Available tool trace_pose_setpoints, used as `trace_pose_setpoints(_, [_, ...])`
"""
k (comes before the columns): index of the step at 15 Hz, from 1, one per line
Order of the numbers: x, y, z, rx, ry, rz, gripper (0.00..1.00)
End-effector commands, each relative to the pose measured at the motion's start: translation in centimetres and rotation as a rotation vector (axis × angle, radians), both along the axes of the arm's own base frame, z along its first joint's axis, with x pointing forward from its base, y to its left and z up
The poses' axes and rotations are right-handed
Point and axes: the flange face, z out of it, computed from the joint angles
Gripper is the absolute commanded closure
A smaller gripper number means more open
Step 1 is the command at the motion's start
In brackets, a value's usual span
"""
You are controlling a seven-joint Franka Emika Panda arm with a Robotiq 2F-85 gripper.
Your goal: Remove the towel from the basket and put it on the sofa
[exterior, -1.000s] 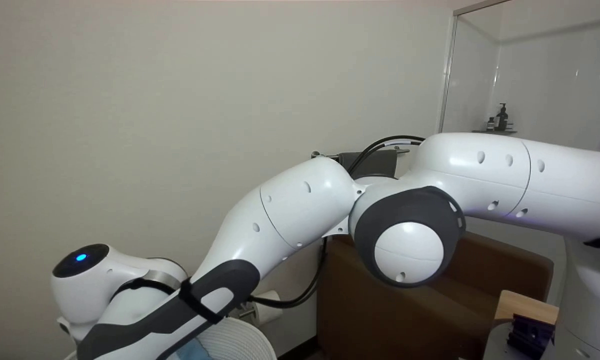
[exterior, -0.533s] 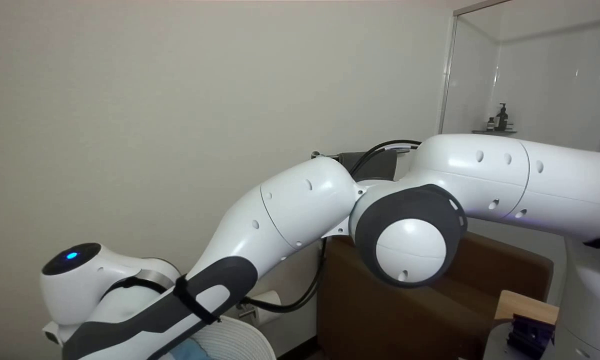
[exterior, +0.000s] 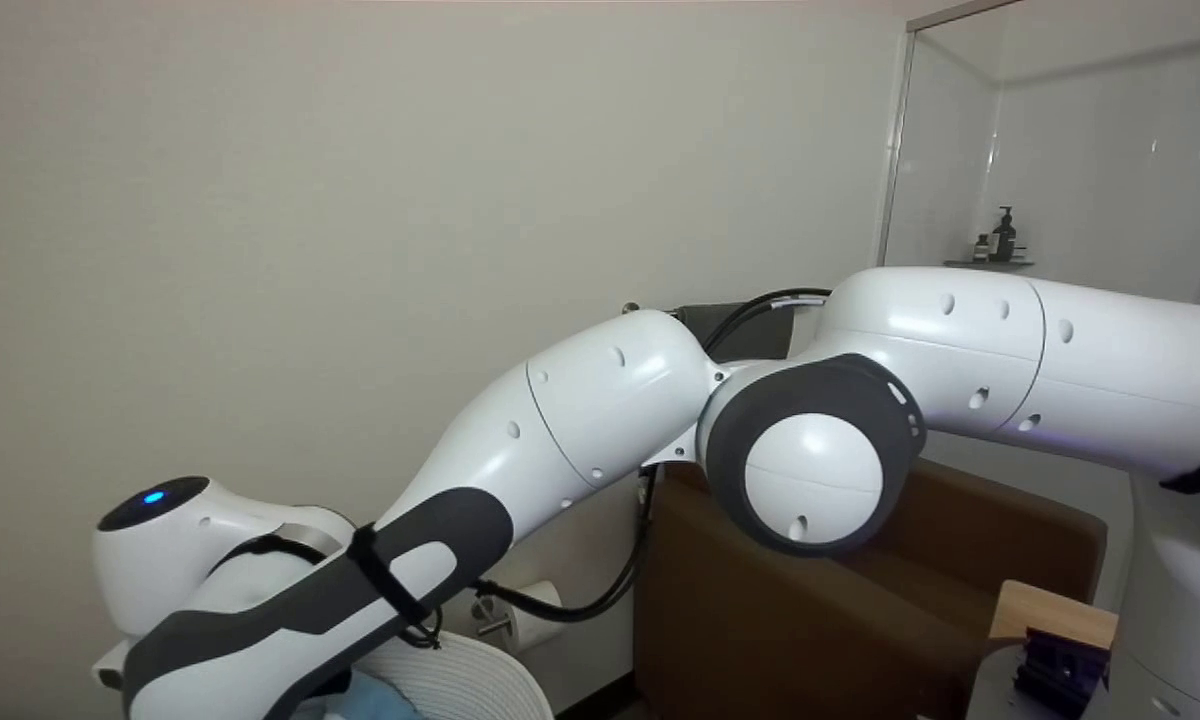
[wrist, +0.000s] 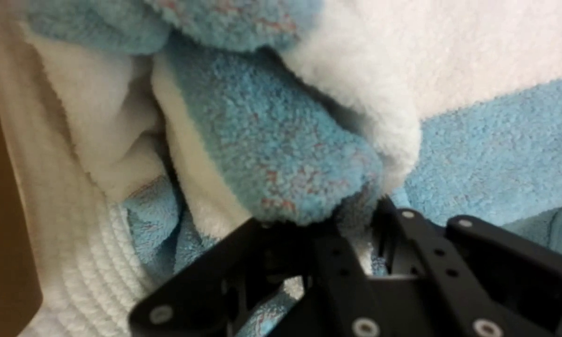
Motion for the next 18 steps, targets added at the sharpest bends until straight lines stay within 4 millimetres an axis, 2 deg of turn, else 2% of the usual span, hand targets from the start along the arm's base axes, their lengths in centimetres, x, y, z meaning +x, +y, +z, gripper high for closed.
trace_pose_setpoints(1, [-0.4,-0.9,-1.3,0.011,0.092,0.013,0.92])
trace_pose_setpoints(5, [-0.6,-0.7,-1.1,0.032,0.12,0.023,0.92])
trace_pose_setpoints(7, [-0.6,-0.3,0.0,0.064,0.145,0.047,0.92])
trace_pose_setpoints(14, [-0.4,0.8,8.4,0.033,0.196,0.046,0.92])
trace_pose_setpoints(18, [0.0,0.6,14.5,-0.008,0.186,-0.014,0.92])
